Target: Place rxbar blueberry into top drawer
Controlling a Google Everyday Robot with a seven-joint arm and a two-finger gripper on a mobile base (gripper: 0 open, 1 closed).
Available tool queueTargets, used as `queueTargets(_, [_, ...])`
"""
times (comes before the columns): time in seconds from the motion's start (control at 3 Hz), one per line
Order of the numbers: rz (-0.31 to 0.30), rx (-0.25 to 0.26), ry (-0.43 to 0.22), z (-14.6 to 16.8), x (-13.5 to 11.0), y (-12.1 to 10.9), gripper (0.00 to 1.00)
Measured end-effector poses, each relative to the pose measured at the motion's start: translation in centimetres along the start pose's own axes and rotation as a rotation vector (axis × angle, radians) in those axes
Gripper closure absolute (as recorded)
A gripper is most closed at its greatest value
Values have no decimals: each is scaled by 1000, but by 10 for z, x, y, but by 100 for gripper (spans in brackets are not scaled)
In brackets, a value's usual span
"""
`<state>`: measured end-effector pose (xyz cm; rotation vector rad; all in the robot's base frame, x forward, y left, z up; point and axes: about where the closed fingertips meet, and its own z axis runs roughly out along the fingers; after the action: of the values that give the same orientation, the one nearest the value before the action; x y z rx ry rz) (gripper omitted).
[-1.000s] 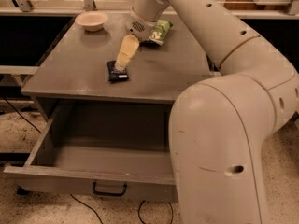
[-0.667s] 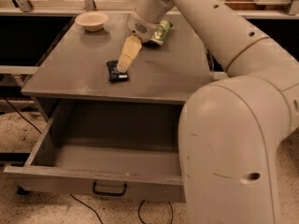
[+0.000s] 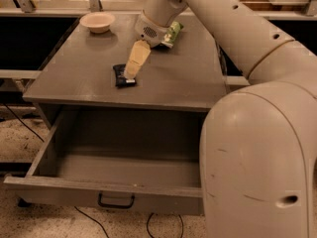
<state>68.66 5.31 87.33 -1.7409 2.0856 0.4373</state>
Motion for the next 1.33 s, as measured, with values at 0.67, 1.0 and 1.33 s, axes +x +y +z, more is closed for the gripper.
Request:
queueTargets(0.67, [-16, -41, -55, 22, -5, -13, 0])
queueTargets(1.0, [-28, -75, -92, 34, -11, -20, 0])
queueTargets(1.33, [-31, -79, -95, 36, -12, -19, 0])
